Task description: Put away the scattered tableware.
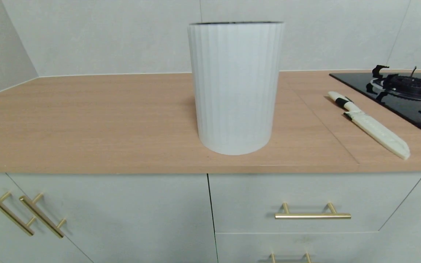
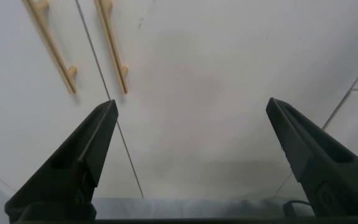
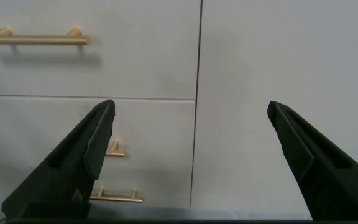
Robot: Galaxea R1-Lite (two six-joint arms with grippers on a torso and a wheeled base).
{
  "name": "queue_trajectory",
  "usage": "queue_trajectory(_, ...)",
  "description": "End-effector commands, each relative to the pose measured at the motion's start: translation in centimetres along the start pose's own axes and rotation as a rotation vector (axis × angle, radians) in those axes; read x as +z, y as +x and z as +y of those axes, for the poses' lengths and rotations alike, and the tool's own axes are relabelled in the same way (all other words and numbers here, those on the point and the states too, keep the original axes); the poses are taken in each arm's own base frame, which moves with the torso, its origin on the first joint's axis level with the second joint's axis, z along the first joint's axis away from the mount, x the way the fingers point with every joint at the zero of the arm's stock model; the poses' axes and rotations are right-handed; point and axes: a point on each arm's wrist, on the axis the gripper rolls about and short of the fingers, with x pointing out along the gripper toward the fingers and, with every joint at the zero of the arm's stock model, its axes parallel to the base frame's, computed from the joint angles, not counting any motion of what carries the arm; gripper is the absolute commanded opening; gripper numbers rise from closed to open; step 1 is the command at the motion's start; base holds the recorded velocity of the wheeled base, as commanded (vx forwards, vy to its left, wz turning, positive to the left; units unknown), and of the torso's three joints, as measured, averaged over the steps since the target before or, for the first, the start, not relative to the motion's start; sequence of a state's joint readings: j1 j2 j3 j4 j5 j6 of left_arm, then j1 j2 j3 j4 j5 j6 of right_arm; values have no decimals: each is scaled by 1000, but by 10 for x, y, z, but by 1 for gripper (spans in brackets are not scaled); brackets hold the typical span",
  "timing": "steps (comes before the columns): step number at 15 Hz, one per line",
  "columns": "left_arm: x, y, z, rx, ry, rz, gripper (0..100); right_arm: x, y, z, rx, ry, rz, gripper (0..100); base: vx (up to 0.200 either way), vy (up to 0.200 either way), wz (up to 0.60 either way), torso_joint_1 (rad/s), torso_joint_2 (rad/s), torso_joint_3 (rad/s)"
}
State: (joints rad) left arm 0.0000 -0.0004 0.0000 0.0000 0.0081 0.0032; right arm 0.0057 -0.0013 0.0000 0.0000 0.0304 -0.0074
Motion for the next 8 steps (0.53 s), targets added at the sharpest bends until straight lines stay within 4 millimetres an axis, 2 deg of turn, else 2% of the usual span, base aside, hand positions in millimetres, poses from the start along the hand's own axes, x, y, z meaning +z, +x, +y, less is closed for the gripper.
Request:
queue_trajectory(1,0,0,0,1,0,0,100,0,0,0,1,0,1,100,0,0,0,115,-544,-305)
queue_trajectory(8,0,0,0,0,0,0,100,0,0,0,1,0,1,100,0,0,0,163,-483,-295)
